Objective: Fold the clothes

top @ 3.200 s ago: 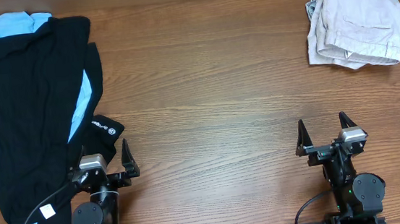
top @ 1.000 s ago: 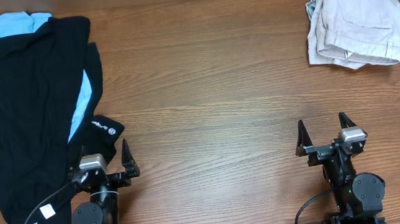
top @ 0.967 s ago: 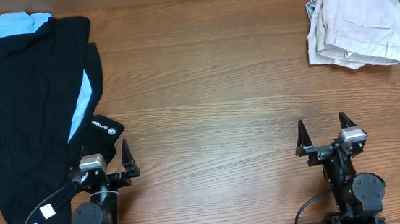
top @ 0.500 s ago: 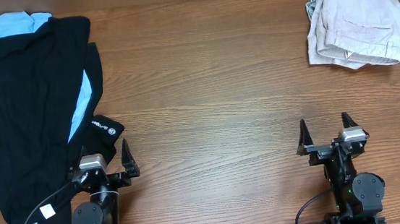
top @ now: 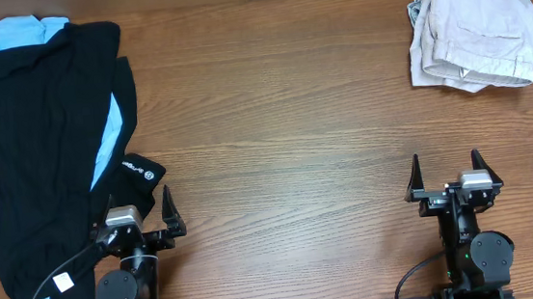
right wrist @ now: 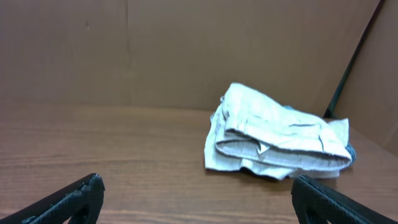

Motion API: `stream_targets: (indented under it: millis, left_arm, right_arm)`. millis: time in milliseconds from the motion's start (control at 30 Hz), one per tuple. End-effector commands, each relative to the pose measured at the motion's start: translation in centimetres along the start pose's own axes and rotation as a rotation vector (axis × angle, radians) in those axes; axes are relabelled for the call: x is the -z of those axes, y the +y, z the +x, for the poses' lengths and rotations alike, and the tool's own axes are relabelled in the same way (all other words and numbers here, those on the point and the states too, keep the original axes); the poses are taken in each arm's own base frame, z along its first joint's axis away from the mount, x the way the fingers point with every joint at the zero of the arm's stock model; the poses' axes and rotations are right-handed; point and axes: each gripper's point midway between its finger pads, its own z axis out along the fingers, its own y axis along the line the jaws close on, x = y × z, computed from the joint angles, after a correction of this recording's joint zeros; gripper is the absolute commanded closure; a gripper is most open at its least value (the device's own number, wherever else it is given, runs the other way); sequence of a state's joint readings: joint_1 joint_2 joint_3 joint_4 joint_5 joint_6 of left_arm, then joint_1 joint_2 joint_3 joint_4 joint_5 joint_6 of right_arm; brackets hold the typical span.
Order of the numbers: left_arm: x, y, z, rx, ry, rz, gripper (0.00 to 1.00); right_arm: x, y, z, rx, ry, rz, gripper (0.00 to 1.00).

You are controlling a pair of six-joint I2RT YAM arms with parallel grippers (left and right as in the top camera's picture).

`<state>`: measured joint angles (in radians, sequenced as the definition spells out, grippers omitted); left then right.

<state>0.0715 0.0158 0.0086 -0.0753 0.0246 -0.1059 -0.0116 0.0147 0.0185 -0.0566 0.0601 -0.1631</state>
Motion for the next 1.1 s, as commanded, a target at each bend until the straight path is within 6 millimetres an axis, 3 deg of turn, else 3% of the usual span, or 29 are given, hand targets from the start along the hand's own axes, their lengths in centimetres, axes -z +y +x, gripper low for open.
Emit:
stream_targets:
  millis: [0,167,267,467,633,867,1067]
  left_arm:
    - [0.0,-0.3,-0.1,0.007,-0.007,0.018,0.0]
    - [0.3,-1.6,-0.4,0.002,0.001,0.085,0.0]
    - [0.9,-1.9,-1.4,0.007,0.026,0.096,0.0]
    - [2.9,-2.4,-6.7,0.005,0.047,0.09,0.0]
    - [3.2,-2.9,-10.8,0.002,0.127,0.081,0.0]
    - [1.7,-3.4,-14.0,-0.057,0.396,0.079,0.0]
    - [-0.4,-3.3,-13.5,-0.095,0.71,0.081,0.0]
  right_arm:
    - [0.0,0.1,-0.5,0.008,-0.033,-0.001,0.0]
    - [0.3,1.9,-2.6,-0.007,-0.113,-0.115,0.0]
    - [0.7,1.9,-4.4,-0.087,-0.136,-0.129,0.0]
    - [2.4,2.2,-9.6,-0.084,-0.179,-0.176,0.0]
    - [2.9,3.1,-12.7,-0.082,-0.129,-0.252,0.0]
    - [1.0,5.1,-15.0,-0.098,0.058,-0.384,0.0]
    - [-2.2,6.9,-15.0,-0.152,0.31,-0.495,0.0]
